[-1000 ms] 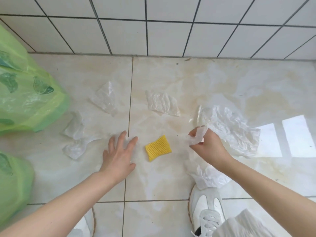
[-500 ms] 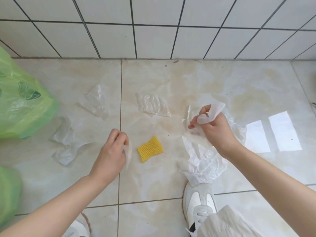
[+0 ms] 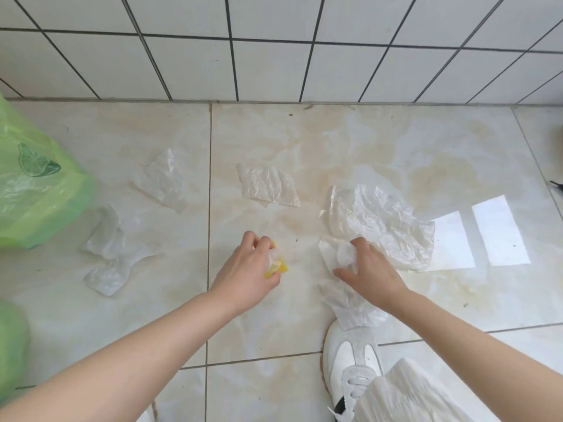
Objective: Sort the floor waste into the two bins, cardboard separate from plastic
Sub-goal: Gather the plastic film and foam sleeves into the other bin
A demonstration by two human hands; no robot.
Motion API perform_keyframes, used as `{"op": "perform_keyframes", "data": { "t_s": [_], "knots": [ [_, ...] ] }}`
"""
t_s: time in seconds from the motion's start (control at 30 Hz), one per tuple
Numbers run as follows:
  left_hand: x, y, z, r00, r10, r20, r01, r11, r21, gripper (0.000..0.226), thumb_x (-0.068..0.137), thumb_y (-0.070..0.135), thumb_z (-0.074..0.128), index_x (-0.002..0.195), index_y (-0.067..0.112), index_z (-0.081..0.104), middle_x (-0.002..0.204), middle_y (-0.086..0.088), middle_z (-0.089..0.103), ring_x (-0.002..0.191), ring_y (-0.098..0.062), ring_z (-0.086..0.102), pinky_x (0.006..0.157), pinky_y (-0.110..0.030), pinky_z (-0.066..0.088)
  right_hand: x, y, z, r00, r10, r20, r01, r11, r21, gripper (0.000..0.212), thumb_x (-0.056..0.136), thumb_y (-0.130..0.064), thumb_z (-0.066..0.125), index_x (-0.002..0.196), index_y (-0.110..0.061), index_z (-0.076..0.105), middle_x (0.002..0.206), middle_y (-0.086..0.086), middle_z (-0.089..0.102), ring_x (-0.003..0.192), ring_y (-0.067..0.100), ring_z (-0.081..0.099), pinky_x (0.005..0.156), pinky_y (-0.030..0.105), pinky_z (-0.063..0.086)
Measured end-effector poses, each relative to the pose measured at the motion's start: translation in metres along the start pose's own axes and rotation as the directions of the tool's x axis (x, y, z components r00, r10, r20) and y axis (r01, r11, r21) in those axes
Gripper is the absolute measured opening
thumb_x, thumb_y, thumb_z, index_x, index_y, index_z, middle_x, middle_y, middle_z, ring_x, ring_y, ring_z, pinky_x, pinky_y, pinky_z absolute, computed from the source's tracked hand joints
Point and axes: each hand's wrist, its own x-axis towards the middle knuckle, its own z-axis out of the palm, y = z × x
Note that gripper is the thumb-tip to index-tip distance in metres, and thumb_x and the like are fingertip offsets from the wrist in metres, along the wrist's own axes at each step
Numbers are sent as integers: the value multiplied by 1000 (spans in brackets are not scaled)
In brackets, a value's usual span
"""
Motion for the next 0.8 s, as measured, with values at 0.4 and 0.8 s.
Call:
{"op": "perform_keyframes", "data": {
  "t_s": [0.4, 0.8],
  "knots": [
    [8, -12, 14, 999, -7, 37, -3, 964, 265, 41, 86, 22, 53, 124, 24, 39, 111, -1, 52, 104, -26, 55, 72, -37, 48, 15, -11, 12, 998, -59, 17, 61, 991, -123, 33, 91, -31, 52, 117, -13, 45, 102, 5, 41, 105, 29, 45, 77, 33, 41],
    [-1, -36, -25, 966, 2, -258, -5, 1000, -10, 22, 81, -3, 51, 100, 8, 56, 95, -8, 50, 84, -37, 56, 70, -45, 46, 14, -47, -40, 988, -19, -155, 80, 914, 398, 14, 84, -19, 51, 95, -13, 56, 77, 2, 58, 67, 23, 52, 54, 31, 43]
  ]
}}
